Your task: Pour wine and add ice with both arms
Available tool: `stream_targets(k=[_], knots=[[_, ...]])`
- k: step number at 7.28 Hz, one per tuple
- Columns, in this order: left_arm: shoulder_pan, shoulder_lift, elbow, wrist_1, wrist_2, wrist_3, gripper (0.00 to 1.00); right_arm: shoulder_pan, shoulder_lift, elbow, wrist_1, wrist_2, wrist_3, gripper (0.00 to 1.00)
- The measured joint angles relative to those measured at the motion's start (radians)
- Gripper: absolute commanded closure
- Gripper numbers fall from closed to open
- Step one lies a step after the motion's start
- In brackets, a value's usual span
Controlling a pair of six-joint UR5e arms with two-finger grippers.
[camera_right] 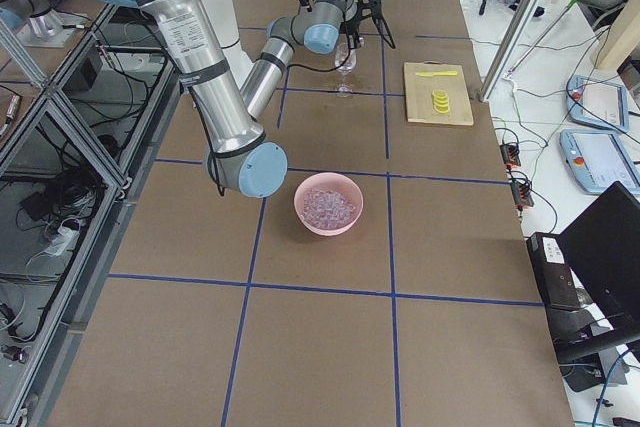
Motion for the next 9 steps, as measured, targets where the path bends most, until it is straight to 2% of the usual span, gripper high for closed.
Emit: stream_targets(k=[2,4,8,9], knots=[[-0.047,0.001,-0.012,0.007,-0.076,0.004,0.00,-0.089,0.086,-0.070,-0.014,-0.085,0.016,1.00],[-0.094,0.001,-0.042,0.031,-0.135,0.012,0.00,-0.148,0.136,-0.129,-0.019,-0.127,0.019,1.00],[-0.157,-0.001,-0.083,0.058,-0.189,0.054,0.00,-0.196,0.153,-0.153,-0.055,-0.159,0.019,1.00],[-0.164,-0.003,-0.083,0.060,-0.191,0.055,0.00,-0.196,0.153,-0.151,-0.067,-0.159,0.019,0.92]])
